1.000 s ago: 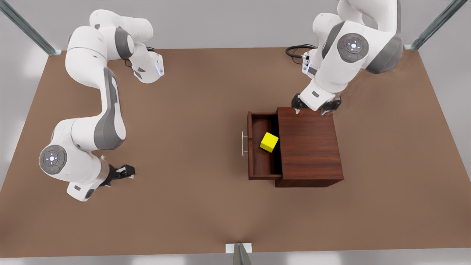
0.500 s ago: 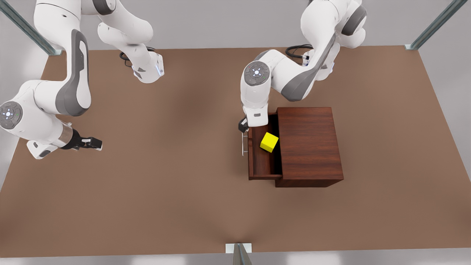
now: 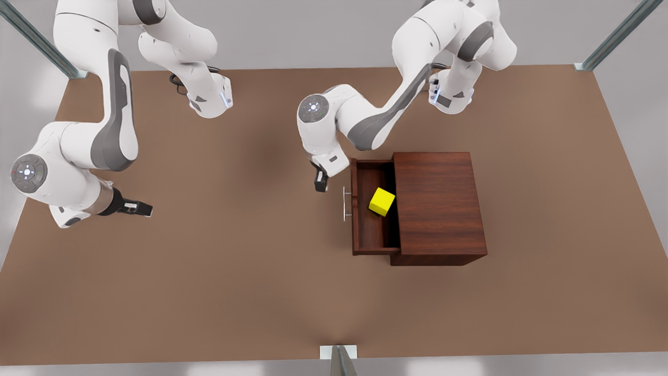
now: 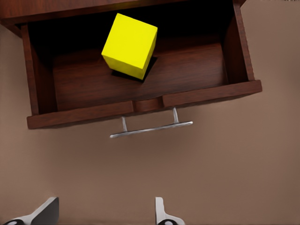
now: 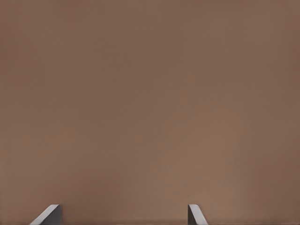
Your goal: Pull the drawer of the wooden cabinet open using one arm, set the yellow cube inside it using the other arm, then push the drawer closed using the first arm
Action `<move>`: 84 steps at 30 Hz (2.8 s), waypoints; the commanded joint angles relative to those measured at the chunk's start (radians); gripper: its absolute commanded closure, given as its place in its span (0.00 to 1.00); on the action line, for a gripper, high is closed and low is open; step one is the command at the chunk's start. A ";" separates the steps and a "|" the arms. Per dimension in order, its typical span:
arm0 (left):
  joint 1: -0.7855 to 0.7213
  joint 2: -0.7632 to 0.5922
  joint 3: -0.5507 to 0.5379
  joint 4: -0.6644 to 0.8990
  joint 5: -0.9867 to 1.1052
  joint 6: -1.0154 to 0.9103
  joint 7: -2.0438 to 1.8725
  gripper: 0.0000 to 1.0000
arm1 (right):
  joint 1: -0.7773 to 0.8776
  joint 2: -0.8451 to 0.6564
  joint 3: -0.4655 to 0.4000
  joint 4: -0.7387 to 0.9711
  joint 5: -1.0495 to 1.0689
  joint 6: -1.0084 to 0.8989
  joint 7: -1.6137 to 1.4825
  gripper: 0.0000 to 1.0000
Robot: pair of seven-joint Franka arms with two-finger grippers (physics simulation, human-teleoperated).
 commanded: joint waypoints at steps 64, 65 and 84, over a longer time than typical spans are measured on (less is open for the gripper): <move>0.082 0.059 0.127 -0.205 0.091 0.115 0.067 0.00 | 0.003 0.007 0.000 0.000 0.001 0.000 0.102 0.00; 0.084 0.057 0.127 -0.205 0.091 0.115 0.077 0.00 | 0.003 0.007 0.000 0.000 0.001 0.000 0.102 0.00; 0.130 0.047 0.150 -0.216 0.090 0.115 0.222 0.00 | 0.003 0.007 0.000 0.000 0.001 0.000 0.102 0.00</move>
